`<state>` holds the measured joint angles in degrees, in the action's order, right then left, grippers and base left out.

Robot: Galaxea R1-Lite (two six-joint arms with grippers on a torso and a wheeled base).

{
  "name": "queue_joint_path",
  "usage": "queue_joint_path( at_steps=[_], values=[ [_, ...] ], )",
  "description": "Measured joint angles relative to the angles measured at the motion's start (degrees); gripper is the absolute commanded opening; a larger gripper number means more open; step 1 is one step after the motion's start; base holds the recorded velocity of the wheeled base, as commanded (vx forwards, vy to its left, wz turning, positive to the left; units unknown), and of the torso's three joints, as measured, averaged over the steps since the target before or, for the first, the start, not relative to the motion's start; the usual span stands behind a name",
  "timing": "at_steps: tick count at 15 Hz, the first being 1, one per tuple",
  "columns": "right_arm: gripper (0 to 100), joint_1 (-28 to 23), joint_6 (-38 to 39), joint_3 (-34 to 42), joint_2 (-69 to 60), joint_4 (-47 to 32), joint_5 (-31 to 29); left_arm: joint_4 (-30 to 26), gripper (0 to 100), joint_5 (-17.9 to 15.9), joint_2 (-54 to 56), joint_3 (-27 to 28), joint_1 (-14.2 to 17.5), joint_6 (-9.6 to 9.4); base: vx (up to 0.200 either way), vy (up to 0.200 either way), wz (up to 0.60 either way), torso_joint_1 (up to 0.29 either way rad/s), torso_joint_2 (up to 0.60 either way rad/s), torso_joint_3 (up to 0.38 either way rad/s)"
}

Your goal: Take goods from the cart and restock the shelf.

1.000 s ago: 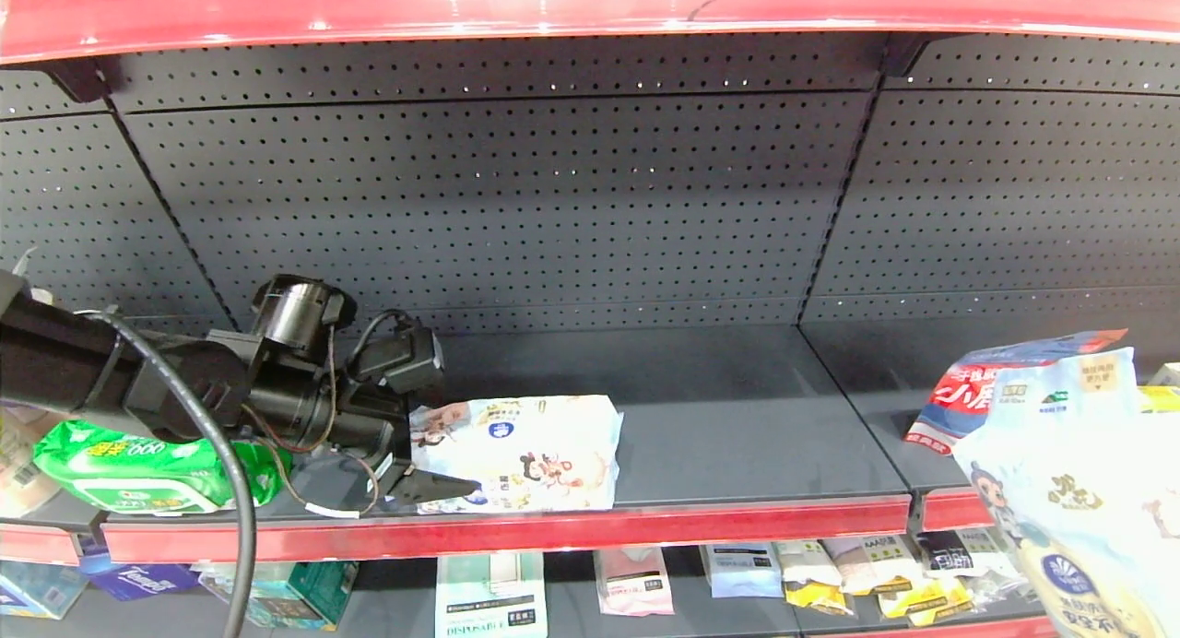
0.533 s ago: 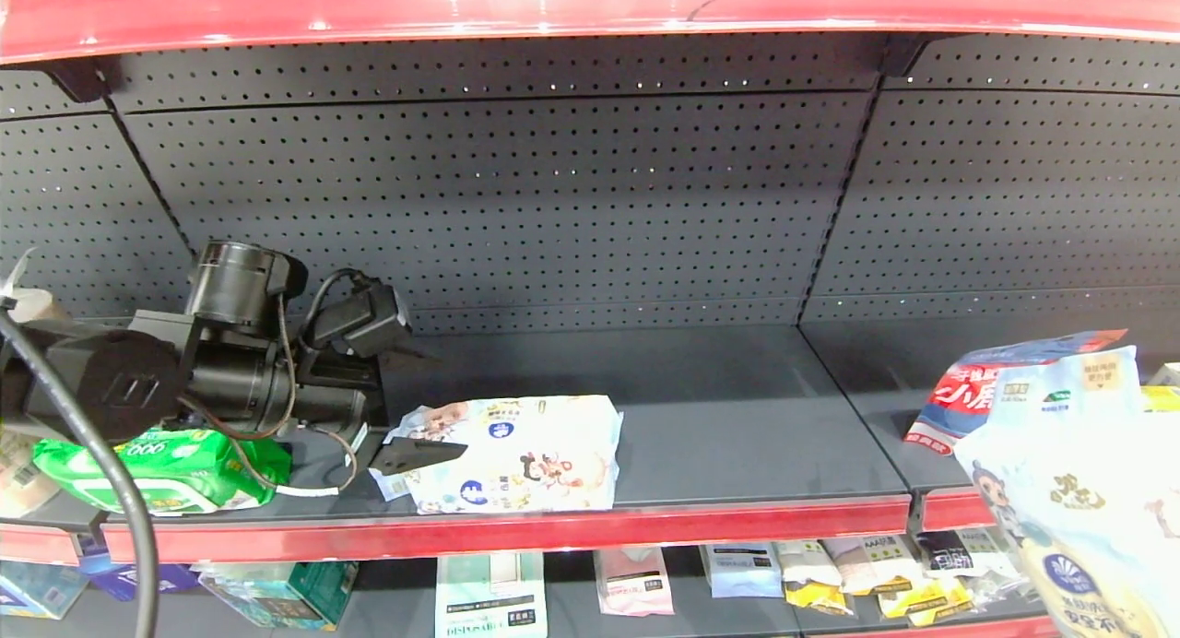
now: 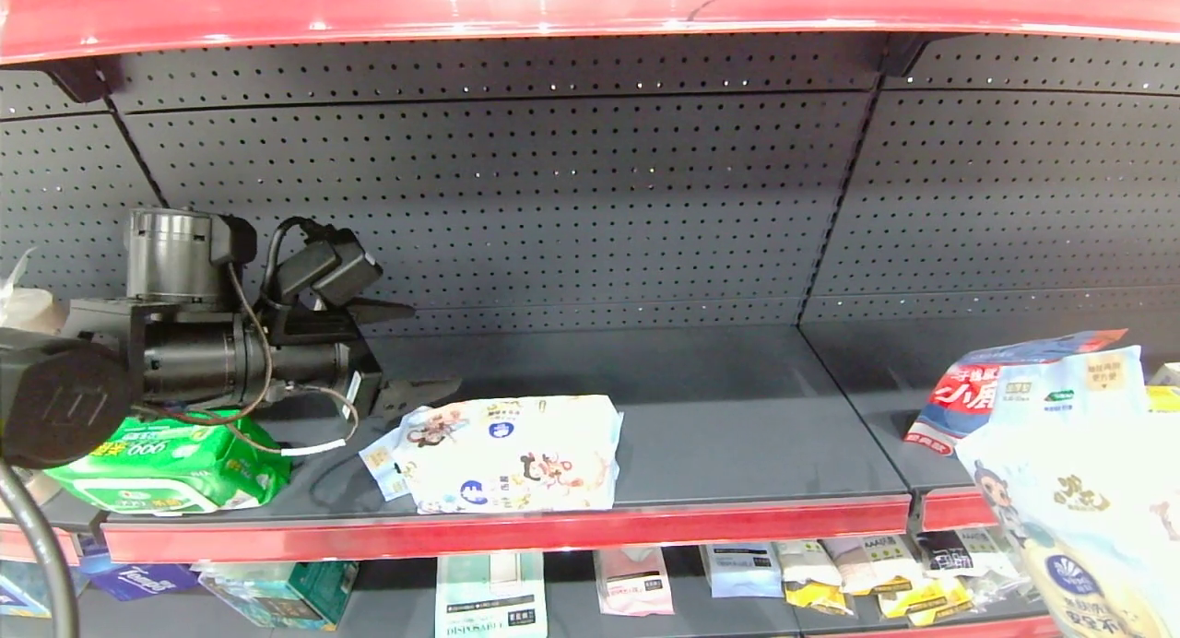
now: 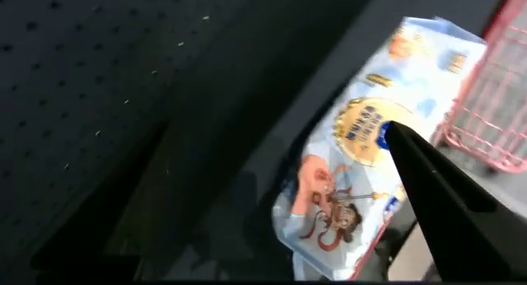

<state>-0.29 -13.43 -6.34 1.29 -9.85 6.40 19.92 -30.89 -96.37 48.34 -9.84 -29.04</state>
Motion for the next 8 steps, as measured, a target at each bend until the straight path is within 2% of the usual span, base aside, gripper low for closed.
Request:
queue_joint_path(
  at_steps=[2, 3, 4, 5, 8],
  values=[
    [0, 0.02, 0.0, 0.0, -0.24, 0.0, 0.0, 5.62, 100, 4.95, 0.69, -2.41, -0.13, 4.71, 0.0, 0.0, 0.0, 0.0, 0.0, 0.0],
    [0, 0.05, 0.0, 0.0, -0.35, 0.0, 0.0, 6.88, 100, 6.58, 0.94, -3.17, -0.13, 6.11, 0.0, 0.0, 0.0, 0.0, 0.0, 0.0],
    [0, 0.07, 0.0, 0.01, -0.39, 0.0, 0.0, 8.79, 100, 9.63, 1.17, -3.66, -0.18, 8.08, 0.0, 0.0, 0.0, 0.0, 0.0, 0.0],
    [0, 0.11, 0.0, 0.04, -0.44, 0.0, 0.0, 10.22, 100, 12.53, 1.55, -4.13, -0.18, 9.74, 0.0, 0.0, 0.0, 0.0, 0.0, 0.0],
    [0, 0.11, 0.11, 0.11, -0.52, 0.0, 0.0, 11.31, 100, 17.18, 3.49, -5.73, -0.18, 13.36, 0.0, 0.0, 0.0, 0.0, 0.0, 0.0]
  ],
)
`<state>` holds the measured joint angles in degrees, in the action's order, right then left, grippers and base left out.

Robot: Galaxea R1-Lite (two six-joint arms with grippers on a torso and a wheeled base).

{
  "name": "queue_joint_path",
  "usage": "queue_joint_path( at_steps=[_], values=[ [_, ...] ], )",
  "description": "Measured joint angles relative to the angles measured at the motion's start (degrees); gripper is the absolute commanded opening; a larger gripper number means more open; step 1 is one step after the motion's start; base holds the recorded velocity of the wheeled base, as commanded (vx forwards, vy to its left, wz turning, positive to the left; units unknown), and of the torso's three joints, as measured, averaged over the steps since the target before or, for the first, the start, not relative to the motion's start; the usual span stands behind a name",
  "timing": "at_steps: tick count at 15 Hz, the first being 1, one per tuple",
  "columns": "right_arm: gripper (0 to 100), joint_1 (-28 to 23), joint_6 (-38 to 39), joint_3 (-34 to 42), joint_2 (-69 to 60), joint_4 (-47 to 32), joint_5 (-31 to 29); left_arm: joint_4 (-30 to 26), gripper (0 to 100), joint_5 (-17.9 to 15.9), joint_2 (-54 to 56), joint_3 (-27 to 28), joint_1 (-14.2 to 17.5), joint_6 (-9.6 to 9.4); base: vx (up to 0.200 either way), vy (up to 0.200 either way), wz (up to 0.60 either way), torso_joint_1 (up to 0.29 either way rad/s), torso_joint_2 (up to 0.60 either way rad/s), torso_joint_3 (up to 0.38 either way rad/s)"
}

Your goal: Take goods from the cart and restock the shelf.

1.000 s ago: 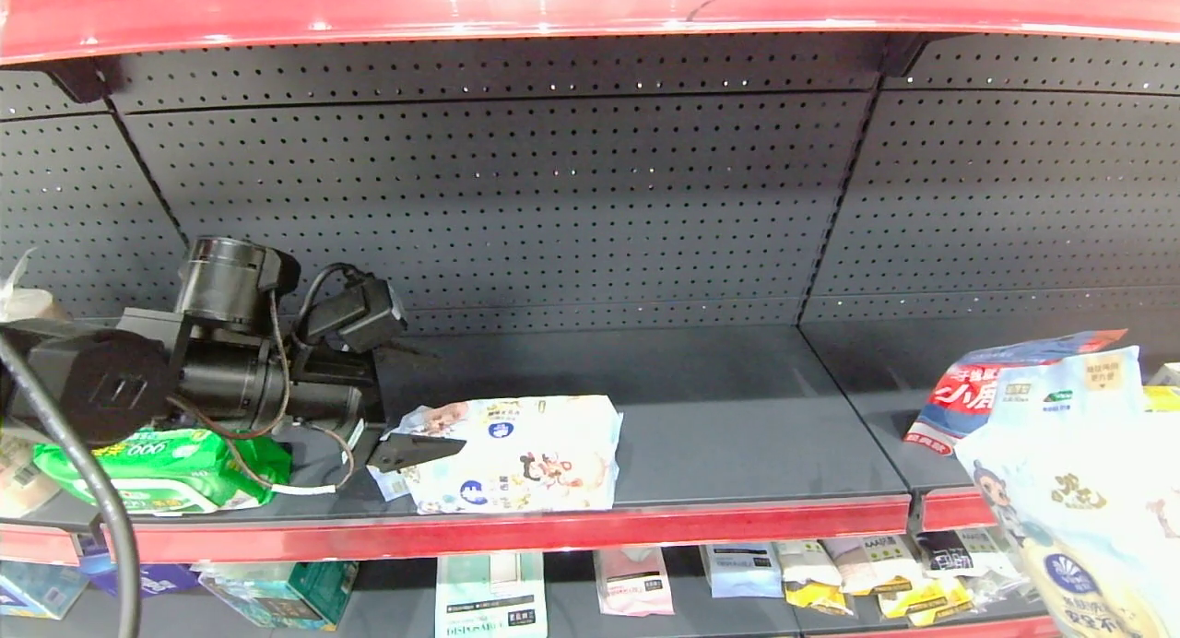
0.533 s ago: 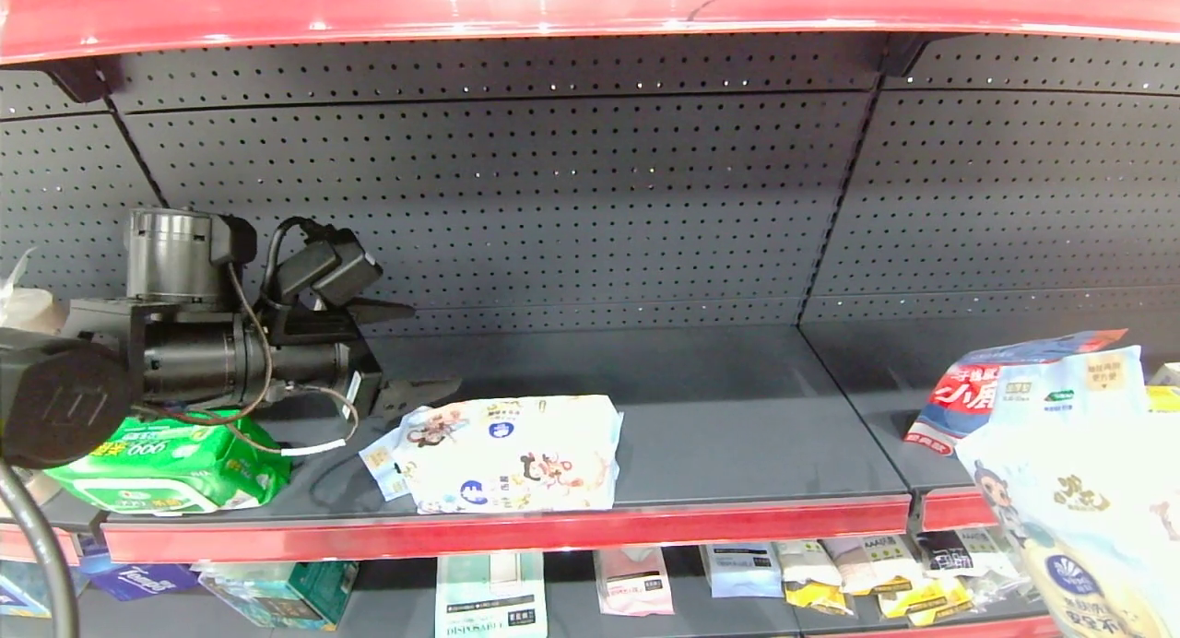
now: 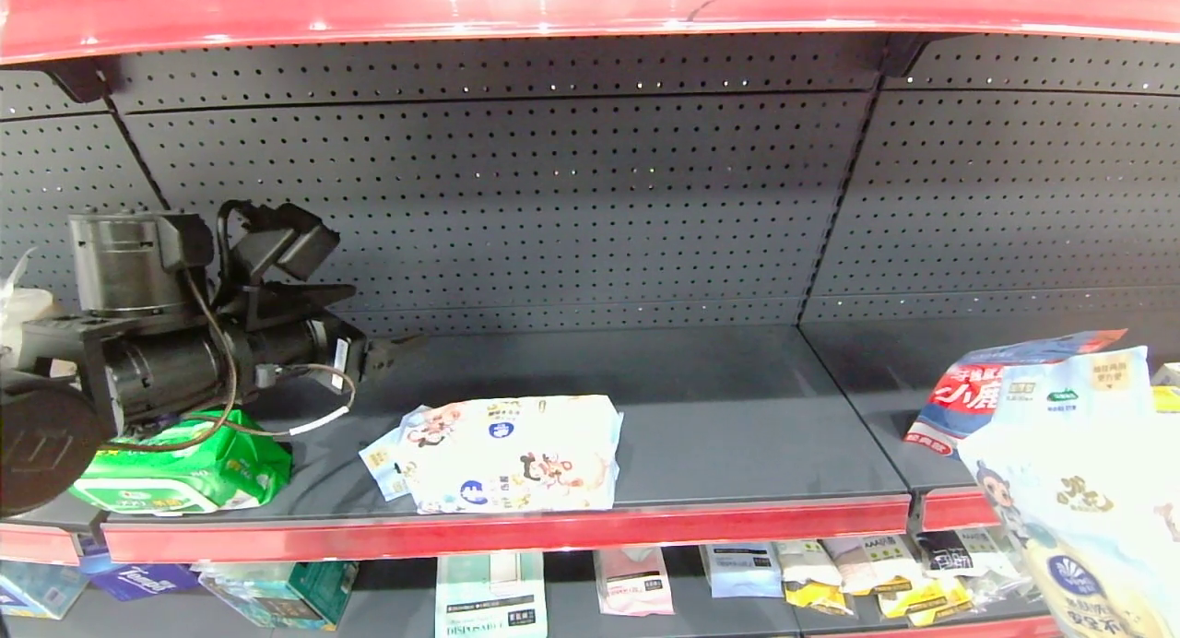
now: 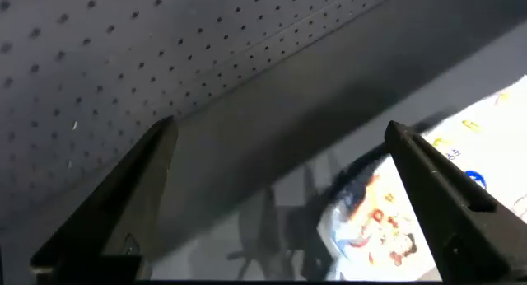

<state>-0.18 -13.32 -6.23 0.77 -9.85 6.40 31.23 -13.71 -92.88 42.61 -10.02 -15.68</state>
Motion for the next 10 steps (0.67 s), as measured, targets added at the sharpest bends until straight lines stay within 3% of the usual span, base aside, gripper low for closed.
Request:
queue_joint_path(
  at_steps=[2, 5, 10],
  values=[
    [0, 0.0, -0.02, 0.0, -0.06, 0.0, 0.0, 0.0, 100, 0.48, 2.08, -1.57, 0.0, 2.35, 0.0, 0.0, 0.0, 0.0, 0.0, 0.0],
    [0, 0.11, 0.09, 0.0, -0.39, 0.0, 0.0, -0.01, 100, 1.6, 6.11, -4.83, 0.05, 4.38, 0.0, 0.0, 0.0, 0.0, 0.0, 0.0],
    [0, 0.07, 0.24, 0.0, -0.48, 0.0, 0.06, -0.04, 100, 1.67, 15.15, -12.63, 0.27, 6.21, 0.0, 0.0, 0.0, 0.0, 0.0, 0.0]
  ],
)
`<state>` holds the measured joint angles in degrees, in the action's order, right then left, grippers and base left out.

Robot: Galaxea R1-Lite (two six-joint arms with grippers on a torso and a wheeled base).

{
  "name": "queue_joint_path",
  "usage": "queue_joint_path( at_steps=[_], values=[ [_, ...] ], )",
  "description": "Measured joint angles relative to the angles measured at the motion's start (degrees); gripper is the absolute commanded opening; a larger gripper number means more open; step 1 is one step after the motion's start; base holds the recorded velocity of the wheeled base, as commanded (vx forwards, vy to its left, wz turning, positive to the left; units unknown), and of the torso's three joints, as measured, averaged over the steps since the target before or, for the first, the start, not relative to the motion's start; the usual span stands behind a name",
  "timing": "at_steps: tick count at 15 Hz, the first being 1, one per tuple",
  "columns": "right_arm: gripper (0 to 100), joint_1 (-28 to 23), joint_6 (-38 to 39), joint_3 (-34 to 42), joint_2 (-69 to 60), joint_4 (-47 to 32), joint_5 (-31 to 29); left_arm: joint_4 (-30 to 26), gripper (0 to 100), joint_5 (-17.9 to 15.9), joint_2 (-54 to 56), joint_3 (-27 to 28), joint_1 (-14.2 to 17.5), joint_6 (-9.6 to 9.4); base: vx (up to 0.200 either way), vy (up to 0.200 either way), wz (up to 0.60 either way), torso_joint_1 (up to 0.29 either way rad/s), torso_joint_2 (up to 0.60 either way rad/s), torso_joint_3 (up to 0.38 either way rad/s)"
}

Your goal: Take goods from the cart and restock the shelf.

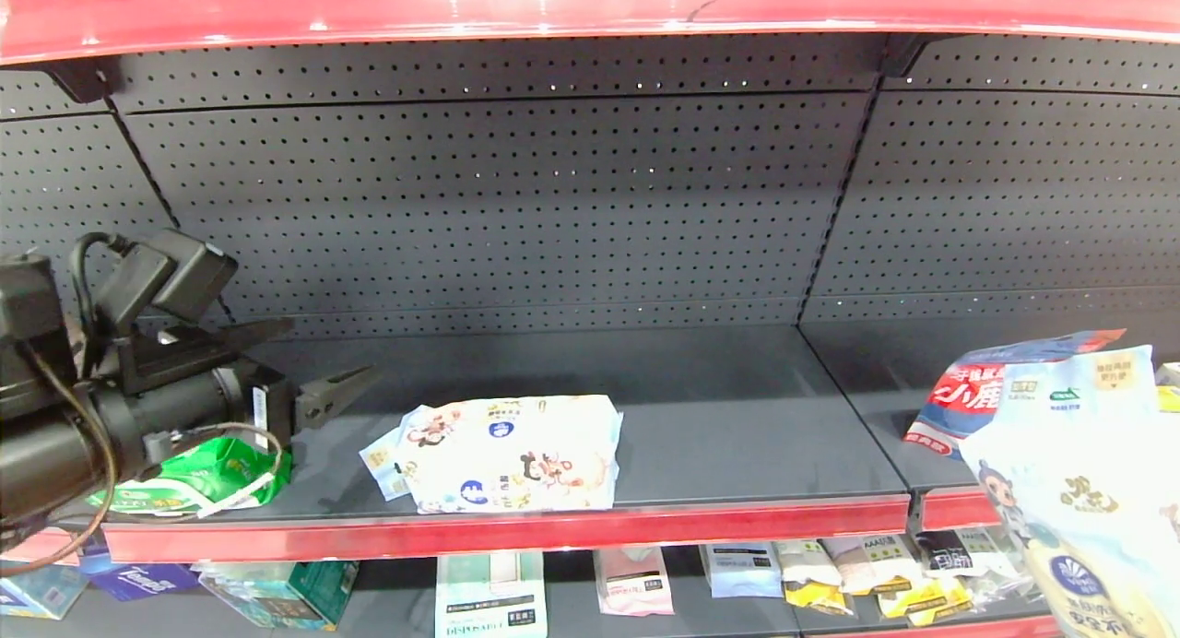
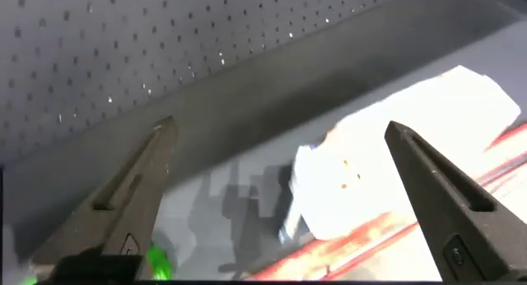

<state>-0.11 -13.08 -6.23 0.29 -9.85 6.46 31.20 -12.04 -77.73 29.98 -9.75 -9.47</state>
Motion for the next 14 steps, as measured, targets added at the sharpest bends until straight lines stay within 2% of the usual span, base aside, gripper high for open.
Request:
queue_joint_path(
  at_steps=[6, 8, 10, 11, 13, 14],
  values=[
    [0, 0.01, 1.84, 0.09, 0.0, 0.02, -0.04, -0.51, 100, -0.6, 15.27, -11.52, 0.05, 1.0, 0.0, 0.0, 0.0, 0.0, 0.0, 0.0],
    [0, 0.01, 1.8, 0.11, 0.0, 0.0, 0.05, -3.5, 100, -2.18, 23.08, -15.1, 0.05, 1.1, 0.0, 0.0, 0.0, 0.0, 0.0, 0.0],
    [0, 0.0, 1.84, 0.11, -0.02, 0.02, 0.1, -10.75, 100, -3.23, 31.98, -16.99, 0.0, 1.11, 0.0, 0.0, 0.0, 0.0, 0.0, 0.0],
    [0, 0.0, 1.89, 0.11, -0.02, 0.02, 0.1, -16.51, 100, -1.96, 36.88, -17.41, 0.13, 1.16, 0.0, 0.0, 0.0, 0.0, 0.0, 0.0],
    [0, 0.04, 1.93, 0.09, -0.02, 0.0, 0.11, -26.86, 100, 2.77, 46.67, -17.66, 0.5, 2.34, 0.0, 0.0, 0.0, 0.0, 0.0, 0.0],
    [0, 0.01, 1.93, 0.09, -0.02, 0.02, 0.1, -32.2, 100, 6.55, 51.77, -17.82, 0.72, 3.29, 0.0, 0.0, 0.0, 0.0, 0.0, 0.0]
  ],
)
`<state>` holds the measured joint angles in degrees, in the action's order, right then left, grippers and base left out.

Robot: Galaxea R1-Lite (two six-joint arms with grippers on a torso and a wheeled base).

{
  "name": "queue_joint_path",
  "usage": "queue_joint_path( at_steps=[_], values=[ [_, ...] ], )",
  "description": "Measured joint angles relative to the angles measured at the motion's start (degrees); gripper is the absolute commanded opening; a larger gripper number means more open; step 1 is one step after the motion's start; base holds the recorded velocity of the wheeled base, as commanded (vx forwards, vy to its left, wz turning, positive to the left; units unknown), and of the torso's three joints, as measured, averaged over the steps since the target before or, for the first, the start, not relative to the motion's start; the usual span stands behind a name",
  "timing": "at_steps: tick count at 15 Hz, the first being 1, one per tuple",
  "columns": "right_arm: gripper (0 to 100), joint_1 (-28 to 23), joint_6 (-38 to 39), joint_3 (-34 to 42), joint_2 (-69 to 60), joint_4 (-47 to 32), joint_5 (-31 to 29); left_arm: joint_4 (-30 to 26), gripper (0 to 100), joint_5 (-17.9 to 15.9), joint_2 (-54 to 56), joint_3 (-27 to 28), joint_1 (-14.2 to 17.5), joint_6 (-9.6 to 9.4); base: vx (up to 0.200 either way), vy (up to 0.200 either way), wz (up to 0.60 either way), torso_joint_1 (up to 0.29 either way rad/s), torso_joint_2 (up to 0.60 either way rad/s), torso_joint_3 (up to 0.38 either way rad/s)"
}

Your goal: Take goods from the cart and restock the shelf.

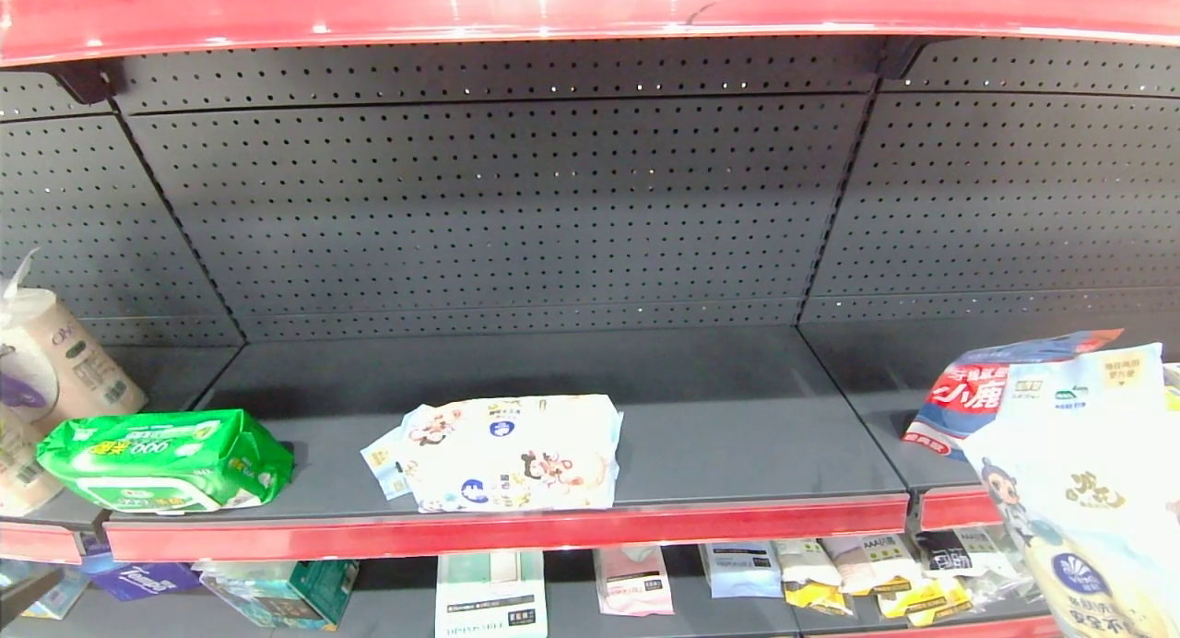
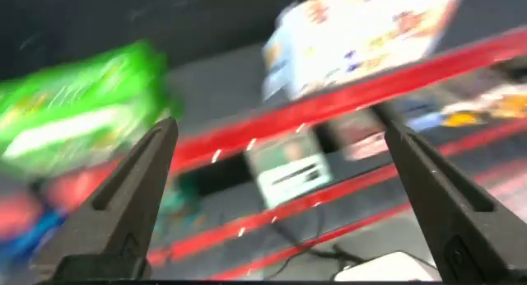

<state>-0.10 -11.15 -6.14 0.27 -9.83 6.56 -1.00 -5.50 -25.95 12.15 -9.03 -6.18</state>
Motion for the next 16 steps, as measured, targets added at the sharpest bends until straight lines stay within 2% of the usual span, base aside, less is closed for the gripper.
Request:
queue_joint_path(
  at_steps=[2, 4, 6, 8, 10, 12, 16],
  values=[
    [0, 0.0, 0.0, 0.0, 0.0, 0.0, 0.0, -6.79, 100, 9.26, 7.39, -0.3, 0.91, 1.65, 0.0, 0.0, 0.0, 0.0, 0.0, 0.0],
    [0, 0.0, 0.07, 0.0, 0.0, 0.0, 0.01, -7.53, 100, 12.09, 11.04, -0.55, 4.52, 3.12, 0.0, 0.0, 0.0, 0.0, 0.0, 0.0],
    [0, 0.0, 0.12, 0.0, 0.0, 0.0, 0.01, -7.58, 100, 12.28, 12.51, -1.35, 11.03, 3.45, 0.0, 0.0, 0.0, 0.0, 0.0, 0.0],
    [0, 0.0, 0.79, 0.0, -0.02, -0.02, 0.0, -7.42, 100, 10.93, 14.93, -3.47, 13.65, 3.39, 0.0, 0.0, 0.0, 0.0, 0.0, 0.0],
    [0, 0.0, 1.15, 0.06, -0.02, -0.02, 0.0, -3.89, 100, 7.73, 18.24, -6.7, 14.1, 3.75, 0.0, 0.0, 0.0, 0.0, 0.0, 0.0],
    [0, 0.0, 0.87, 0.09, -0.02, -0.02, 0.01, 1.38, 100, 4.84, 19.68, -10.45, 14.18, 5.58, 0.0, 0.0, 0.0, 0.0, 0.0, 0.0],
    [0, 0.02, 0.65, 0.06, -0.02, -0.02, 0.3, 1.0, 100, 4.16, 20.61, -11.97, 14.21, 6.16, 0.0, 0.0, 0.0, 0.0, 0.0, 0.0]
  ],
)
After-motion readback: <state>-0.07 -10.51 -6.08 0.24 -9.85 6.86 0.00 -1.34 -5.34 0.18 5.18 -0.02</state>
